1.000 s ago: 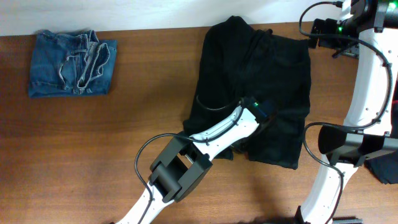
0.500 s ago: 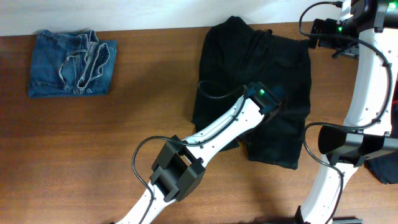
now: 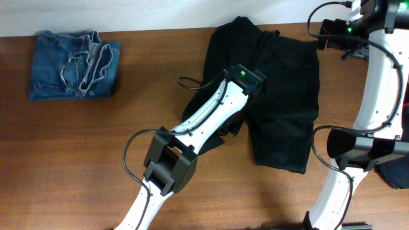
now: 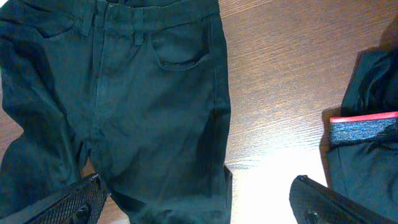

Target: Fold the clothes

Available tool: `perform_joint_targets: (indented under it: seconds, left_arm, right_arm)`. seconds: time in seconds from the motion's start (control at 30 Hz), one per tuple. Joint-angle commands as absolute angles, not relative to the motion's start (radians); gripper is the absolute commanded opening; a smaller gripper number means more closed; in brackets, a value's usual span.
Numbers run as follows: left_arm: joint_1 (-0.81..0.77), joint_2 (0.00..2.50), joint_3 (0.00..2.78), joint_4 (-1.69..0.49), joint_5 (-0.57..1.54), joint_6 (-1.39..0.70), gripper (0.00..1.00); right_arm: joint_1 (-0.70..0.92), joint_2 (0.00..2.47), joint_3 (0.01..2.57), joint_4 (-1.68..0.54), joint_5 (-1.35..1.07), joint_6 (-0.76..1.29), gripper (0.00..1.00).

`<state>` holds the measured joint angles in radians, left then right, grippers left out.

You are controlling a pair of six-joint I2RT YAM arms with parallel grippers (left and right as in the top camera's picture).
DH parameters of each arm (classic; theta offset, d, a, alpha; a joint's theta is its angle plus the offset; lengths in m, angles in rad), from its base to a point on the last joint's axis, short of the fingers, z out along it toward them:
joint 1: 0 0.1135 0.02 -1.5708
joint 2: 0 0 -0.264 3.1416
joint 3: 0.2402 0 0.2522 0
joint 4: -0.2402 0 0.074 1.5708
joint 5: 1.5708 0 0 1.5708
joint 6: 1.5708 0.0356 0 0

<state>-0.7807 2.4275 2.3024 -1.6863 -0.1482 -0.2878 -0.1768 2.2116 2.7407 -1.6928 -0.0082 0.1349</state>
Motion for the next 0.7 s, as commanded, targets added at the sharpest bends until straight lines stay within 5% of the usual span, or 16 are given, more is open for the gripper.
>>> perform_joint_targets:
  seconds: [0.0, 0.23, 0.67]
  left_arm:
    - [-0.78, 2.429, 2.321, -1.689, -0.195, -0.268, 0.01]
    - [-0.675, 2.429, 2.321, -1.689, -0.36, -0.303, 0.02]
    - [-0.401, 2.429, 2.321, -1.688, -0.337, -0.3, 0.06]
  right_arm:
    - [-0.177, 2.214, 2.733, -1.699, -0.015, 0.14, 0.98]
    - [-0.177, 2.214, 2.734, -1.699, -0.015, 0.14, 0.99]
    - [-0.177, 2.214, 2.734, -1.695, -0.039, 0.14, 0.99]
